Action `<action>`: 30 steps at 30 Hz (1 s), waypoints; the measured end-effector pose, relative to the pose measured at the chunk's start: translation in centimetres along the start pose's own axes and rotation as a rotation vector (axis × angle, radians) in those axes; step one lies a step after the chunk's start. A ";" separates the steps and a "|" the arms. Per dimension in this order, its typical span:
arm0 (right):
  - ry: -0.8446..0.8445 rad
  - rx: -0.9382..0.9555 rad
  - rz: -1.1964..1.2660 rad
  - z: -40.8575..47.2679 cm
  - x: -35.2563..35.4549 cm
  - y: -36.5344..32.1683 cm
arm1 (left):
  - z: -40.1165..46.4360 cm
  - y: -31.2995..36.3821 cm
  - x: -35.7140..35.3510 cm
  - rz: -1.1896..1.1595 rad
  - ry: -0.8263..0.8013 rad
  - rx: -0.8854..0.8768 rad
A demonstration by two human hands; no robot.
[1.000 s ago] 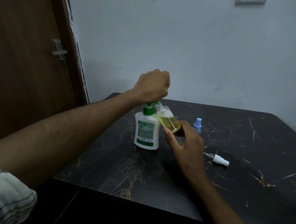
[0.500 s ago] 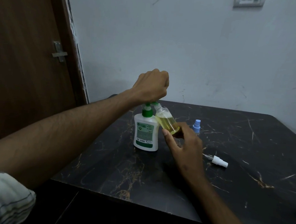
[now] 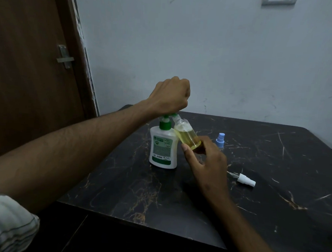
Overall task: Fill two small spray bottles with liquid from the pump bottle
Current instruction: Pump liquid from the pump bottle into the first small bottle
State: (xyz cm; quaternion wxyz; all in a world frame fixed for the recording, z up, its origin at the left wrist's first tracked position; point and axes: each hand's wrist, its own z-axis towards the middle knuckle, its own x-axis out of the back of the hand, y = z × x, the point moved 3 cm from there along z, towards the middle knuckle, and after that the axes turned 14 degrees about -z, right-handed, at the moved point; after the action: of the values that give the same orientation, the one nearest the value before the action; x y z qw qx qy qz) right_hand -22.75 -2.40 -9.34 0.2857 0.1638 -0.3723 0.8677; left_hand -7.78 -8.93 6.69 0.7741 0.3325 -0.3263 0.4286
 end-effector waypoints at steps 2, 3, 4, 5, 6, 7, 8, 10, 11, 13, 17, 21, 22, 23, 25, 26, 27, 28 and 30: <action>-0.001 0.000 -0.003 0.0 0.0 -0.1 | -0.2 -0.1 -0.2 -0.001 -0.009 0.001; 0.001 0.003 -0.002 -0.1 0.0 -0.1 | -0.3 -0.1 -0.3 -0.001 -0.015 0.000; 0.003 0.008 0.000 -0.1 0.1 -0.2 | -0.3 -0.1 -0.2 0.002 -0.022 0.000; 0.004 0.011 0.001 -0.1 0.1 -0.2 | -0.3 0.0 -0.1 0.005 -0.025 -0.002; 0.004 0.013 0.002 -0.2 0.2 -0.3 | -0.3 0.0 0.1 0.005 -0.023 -0.001; 0.003 0.011 0.004 -0.2 0.2 -0.3 | -0.2 0.1 0.2 0.002 -0.018 -0.001; 0.003 0.009 0.007 -0.2 0.3 -0.3 | -0.2 0.1 0.4 0.000 -0.013 0.000; 0.004 0.006 0.006 -0.1 0.2 -0.3 | -0.1 0.2 0.5 -0.003 -0.014 0.005; 0.004 0.006 0.006 -0.1 0.2 -0.3 | -0.2 0.2 0.4 -0.005 -0.017 0.010; 0.004 0.006 0.005 -0.1 0.2 -0.3 | -0.4 0.2 0.1 -0.004 -0.025 0.015; 0.006 0.013 -0.004 -0.2 0.2 -0.3 | -0.4 0.3 0.0 0.005 -0.033 0.009; 0.014 0.007 0.013 -0.2 0.3 -0.3 | -0.1 0.4 0.5 0.013 -0.017 0.009; 0.013 0.007 0.011 -0.2 0.3 -0.3 | -0.1 0.4 0.4 0.011 -0.016 0.009; 0.012 0.008 0.008 -0.1 0.3 -0.3 | -0.2 0.4 0.3 0.009 -0.016 0.010; 0.015 0.008 0.002 -0.1 0.3 -0.4 | -0.4 0.3 0.0 0.005 -0.024 0.013; 0.016 0.010 -0.002 -0.1 0.3 -0.3 | -0.5 0.2 -0.1 0.005 -0.026 0.012; 0.016 0.010 -0.003 -0.1 0.2 -0.3 | -0.5 0.2 -0.1 0.005 -0.027 0.009; 0.014 0.009 -0.001 -0.1 0.2 -0.3 | -0.5 0.2 -0.1 0.006 -0.029 0.008; 0.008 0.008 -0.001 -0.2 0.1 -0.2 | -0.4 0.3 0.2 0.004 -0.025 0.012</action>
State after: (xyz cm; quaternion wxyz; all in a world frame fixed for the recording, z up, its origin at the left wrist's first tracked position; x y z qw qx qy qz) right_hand -22.75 -2.11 -9.27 0.2870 0.1615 -0.3676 0.8697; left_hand -7.87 -8.44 6.70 0.7671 0.3417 -0.3342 0.4280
